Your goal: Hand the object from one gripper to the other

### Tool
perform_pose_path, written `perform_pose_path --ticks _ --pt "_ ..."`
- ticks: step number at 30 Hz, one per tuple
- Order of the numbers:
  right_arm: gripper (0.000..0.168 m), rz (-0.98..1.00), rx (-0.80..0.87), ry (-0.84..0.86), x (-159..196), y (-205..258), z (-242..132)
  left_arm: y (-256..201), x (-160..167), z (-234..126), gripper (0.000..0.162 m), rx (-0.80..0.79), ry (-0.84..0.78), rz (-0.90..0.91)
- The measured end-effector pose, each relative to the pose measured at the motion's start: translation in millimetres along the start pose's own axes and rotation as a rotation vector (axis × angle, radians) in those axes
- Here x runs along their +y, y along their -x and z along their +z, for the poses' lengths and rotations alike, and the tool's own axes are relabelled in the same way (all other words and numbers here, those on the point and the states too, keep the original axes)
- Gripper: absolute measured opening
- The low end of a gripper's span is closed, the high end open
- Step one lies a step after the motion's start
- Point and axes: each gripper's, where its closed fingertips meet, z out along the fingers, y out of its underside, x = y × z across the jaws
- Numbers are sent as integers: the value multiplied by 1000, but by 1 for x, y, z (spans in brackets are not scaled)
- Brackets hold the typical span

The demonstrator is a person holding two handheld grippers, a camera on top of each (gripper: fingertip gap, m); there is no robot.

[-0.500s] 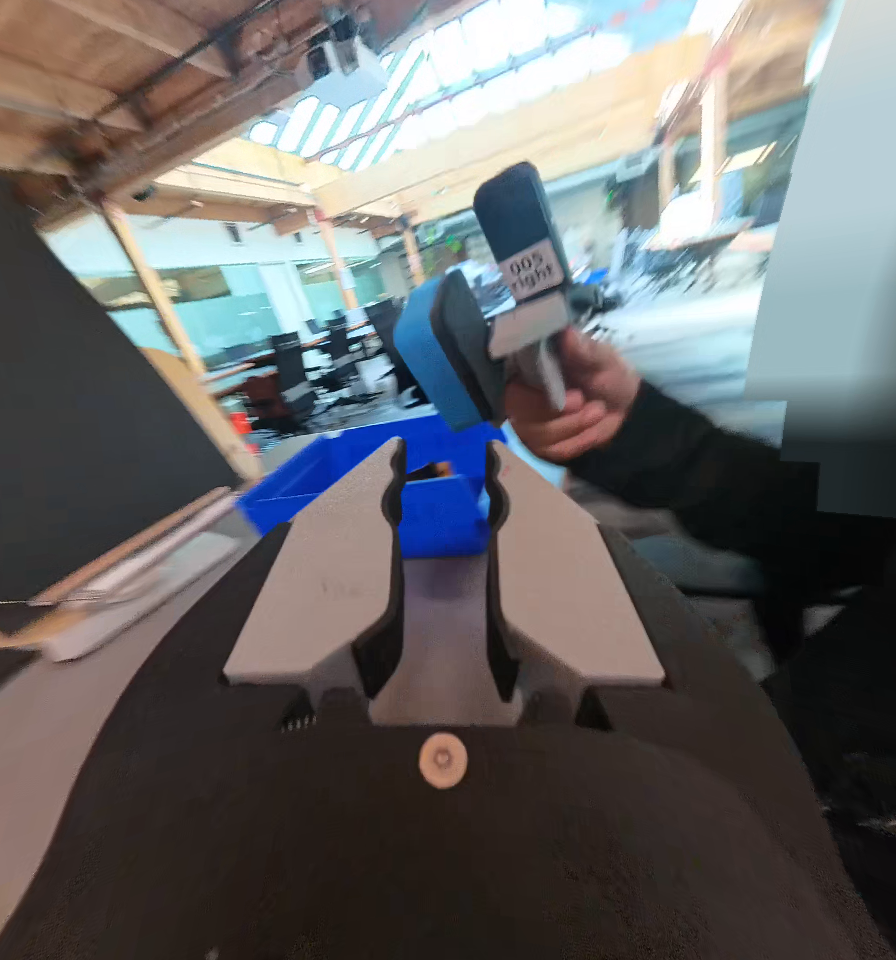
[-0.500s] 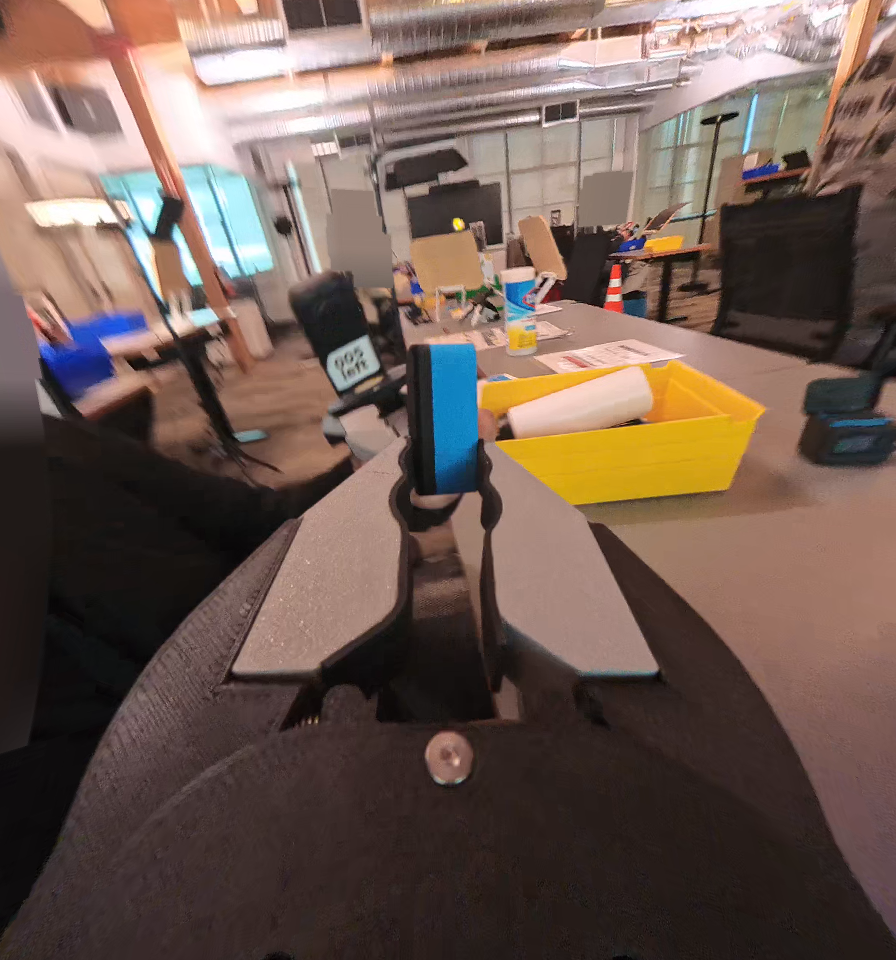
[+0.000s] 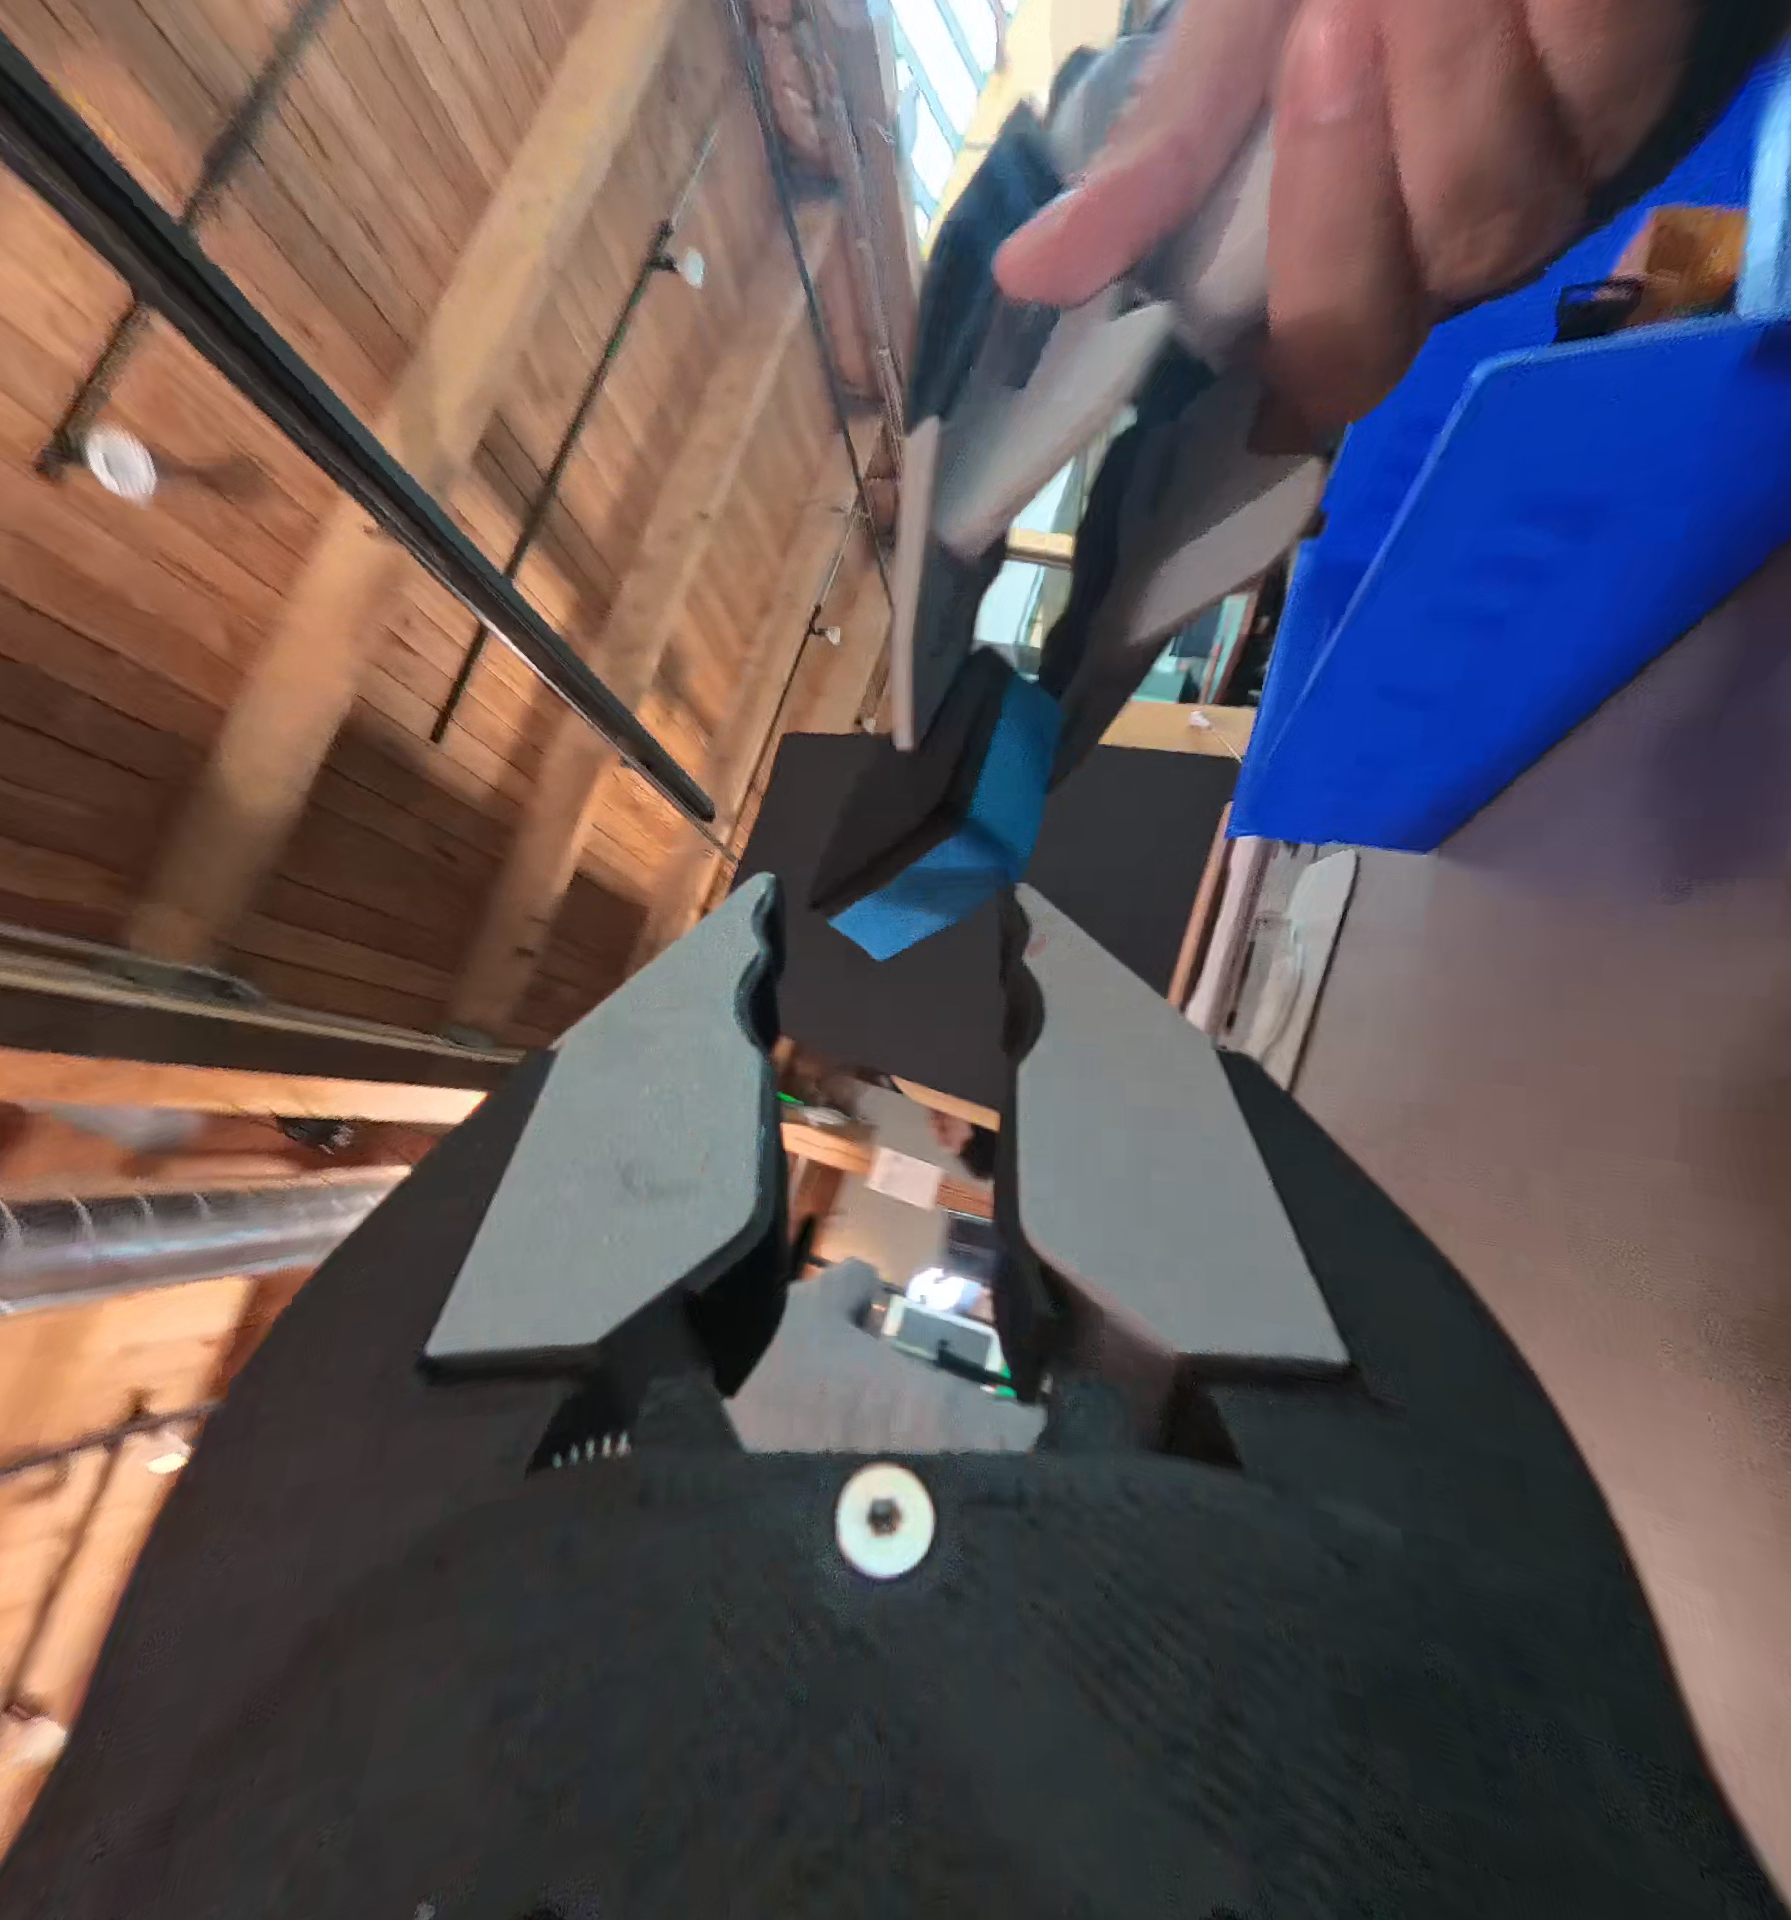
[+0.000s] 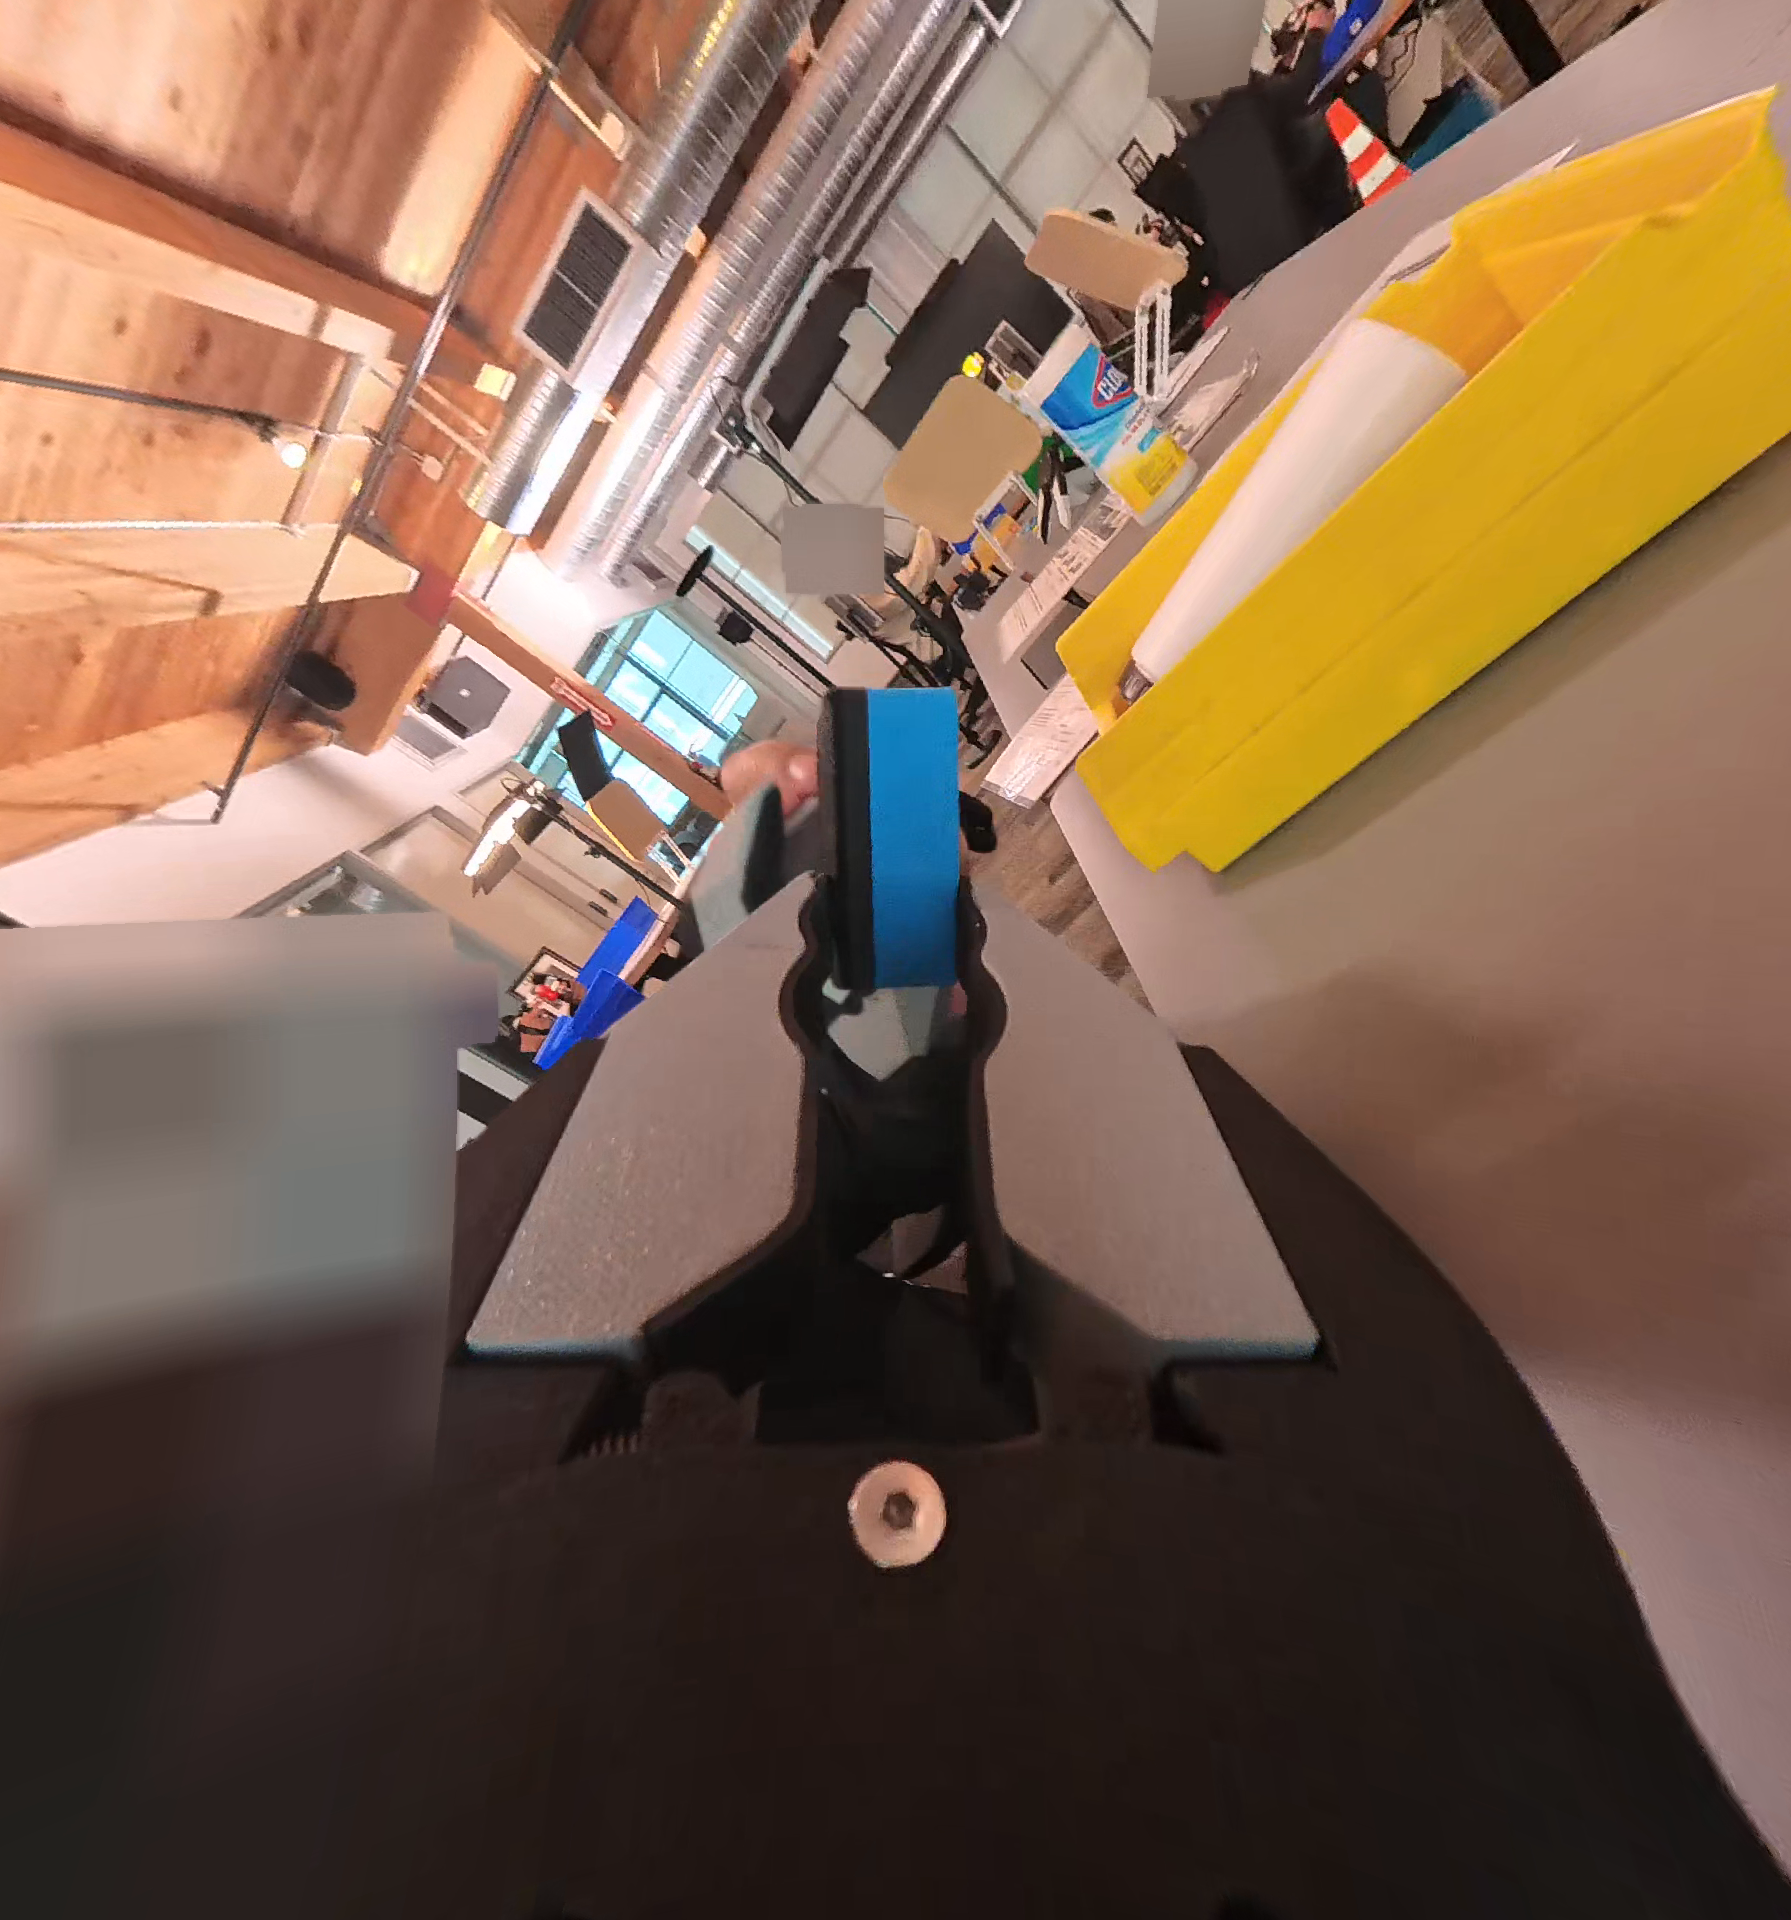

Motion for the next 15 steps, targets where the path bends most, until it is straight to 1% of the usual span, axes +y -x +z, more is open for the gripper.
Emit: perform_pose_path --ticks 1,2,3,4,5,9,10,11,12,13,15 --pt "25 15 -9 -1 0 -1 1 -7 -1 -1 36 17 -13 51" --pt "21 34 -32 6 2 1 2 -16 -1 -1 46 44 -17 98" --pt "20 52 -47 11 3 1 3 -17 0 -1 46 19 -11 143" --pt "22 60 -43 12 3 -1 3 -13 2 0 33 -22 1 179" --pt "23 59 -33 15 4 -4 4 -10 2 1 28 -48 5 198" --pt "25 48 -60 59 13 -1 11 -11 -6 -1 25 -56 -29 226" --pt "25 28 -69 58 14 0 12 -9 -4 -1 24 -60 -15 217" --pt "28 -1 -76 60 14 3 11 -6 -2 0 24 -55 2 158" --pt "30 -38 -79 64 14 5 10 -1 -2 1 23 -45 5 41" --pt "38 -79 -66 65 13 6 8 3 -1 2 23 -4 7 -115" --pt "44 -187 16 47 7 2 1 8 -2 3 23 123 -3 -475"
